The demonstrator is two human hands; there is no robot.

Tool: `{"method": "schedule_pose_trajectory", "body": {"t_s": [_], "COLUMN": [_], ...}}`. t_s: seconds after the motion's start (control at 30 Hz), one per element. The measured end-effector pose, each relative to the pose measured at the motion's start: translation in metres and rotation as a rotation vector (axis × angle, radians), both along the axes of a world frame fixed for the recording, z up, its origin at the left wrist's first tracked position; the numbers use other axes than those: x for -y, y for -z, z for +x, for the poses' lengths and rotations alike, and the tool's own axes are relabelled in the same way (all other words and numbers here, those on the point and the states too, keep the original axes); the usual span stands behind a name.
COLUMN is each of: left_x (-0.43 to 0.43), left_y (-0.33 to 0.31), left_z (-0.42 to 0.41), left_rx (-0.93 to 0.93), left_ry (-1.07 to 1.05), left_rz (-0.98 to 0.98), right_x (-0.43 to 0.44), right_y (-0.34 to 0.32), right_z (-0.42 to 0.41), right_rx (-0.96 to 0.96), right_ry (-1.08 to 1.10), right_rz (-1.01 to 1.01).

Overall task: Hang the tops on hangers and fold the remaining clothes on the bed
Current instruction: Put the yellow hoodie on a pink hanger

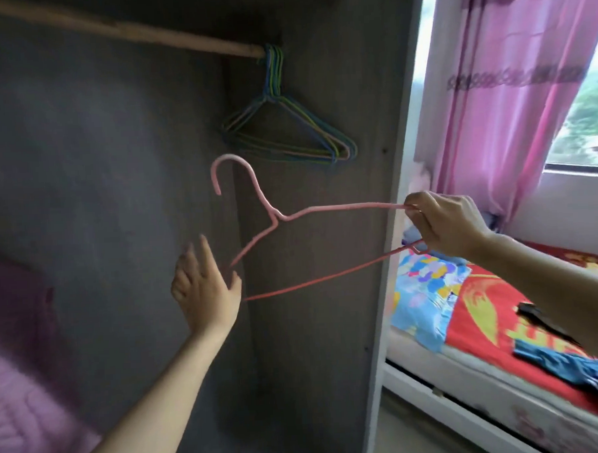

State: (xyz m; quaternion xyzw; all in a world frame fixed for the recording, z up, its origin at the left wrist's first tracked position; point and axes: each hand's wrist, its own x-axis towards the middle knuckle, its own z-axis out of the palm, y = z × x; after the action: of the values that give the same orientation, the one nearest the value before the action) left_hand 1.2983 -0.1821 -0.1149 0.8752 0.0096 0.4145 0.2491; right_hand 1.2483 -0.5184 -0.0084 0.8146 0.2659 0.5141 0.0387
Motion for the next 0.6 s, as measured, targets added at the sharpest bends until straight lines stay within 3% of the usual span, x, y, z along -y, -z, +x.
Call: {"method": "schedule_pose_trajectory", "body": {"t_s": [0.23,0.47,0.6], "left_x": [0.070,0.187,0.272], "left_y": [0.033,0.052,0.077], "left_z": [-0.018,-0.051,-0.071], "left_rx": [-0.187,-0.316,-0.423], "left_ry": [0.499,0.705,0.839], "left_rz": [-0.199,-0.145,-0.240], "right_x": [0.092,0.218,0.285], "right_y": [0.040,0.108,0.141], "right_z": [-0.073,-0.176,-0.257], "right_rx": [-0.024,-0.101,-0.147], "right_ry": [0.196,0.457,0.633], "right_rz": [0.009,0.166,0.279]}}
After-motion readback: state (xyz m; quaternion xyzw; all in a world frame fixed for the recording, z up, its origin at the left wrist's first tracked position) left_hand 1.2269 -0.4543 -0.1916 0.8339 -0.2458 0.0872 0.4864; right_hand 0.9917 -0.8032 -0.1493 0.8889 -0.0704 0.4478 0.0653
